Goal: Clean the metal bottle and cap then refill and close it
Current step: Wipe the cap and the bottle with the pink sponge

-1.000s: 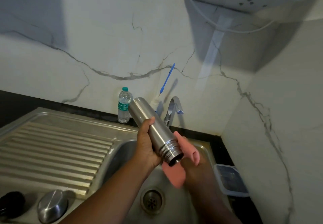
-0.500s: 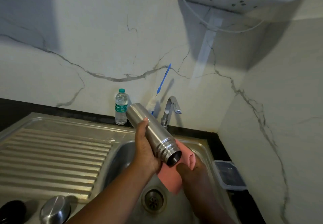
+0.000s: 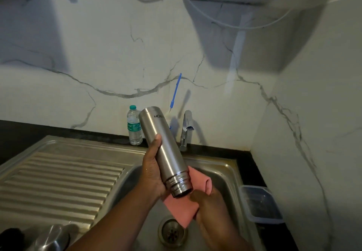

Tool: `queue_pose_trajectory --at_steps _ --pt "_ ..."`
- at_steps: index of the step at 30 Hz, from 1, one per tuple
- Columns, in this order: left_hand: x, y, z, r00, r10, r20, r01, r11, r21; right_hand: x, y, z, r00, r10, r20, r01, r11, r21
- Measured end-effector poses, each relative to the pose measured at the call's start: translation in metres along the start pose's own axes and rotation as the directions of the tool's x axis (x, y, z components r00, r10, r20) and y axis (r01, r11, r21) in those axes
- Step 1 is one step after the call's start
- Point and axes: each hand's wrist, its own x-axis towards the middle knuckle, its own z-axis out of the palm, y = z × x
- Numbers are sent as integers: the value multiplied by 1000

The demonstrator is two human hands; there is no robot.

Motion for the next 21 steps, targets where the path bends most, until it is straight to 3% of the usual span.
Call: queue_pose_trajectory --at_steps 2,4,8,10,12,15,17,19,21 --pt "-2 0 3 1000 7 -2 -7 999 35 1 -9 -9 989 113 96 -126 982 139" --pt "-3 0 8 999 47 -25 -46 997 59 1 -14 -18 990 74 117 -89 988 127" --pt "-8 -2 13 988 130 -79 -125 990 64 8 -15 -16 982 -121 143 152 960 -235" --pt "-12 -3 13 992 106 -67 -104 994 32 -3 -7 -14 925 -306 226 365 881 -300" --pt "-15 -5 12 994 75 -79 -75 997 -3 -17 -3 -16 903 -345 257 410 871 -271" --pt "-14 -6 13 993 98 -73 -102 993 -63 -21 -6 -27 942 -90 325 161 966 -202" --pt "-11 -5 16 992 120 -35 -123 987 -105 -12 -14 -38 967 59 250 -79 994 69" --pt "-9 -5 19 990 138 -9 -138 987 -86 -5 -29 -37 949 247 196 -296 911 288" --pt "-8 -5 20 989 149 -28 -149 988 -29 -1 -43 -46 950 259 172 -309 849 429"
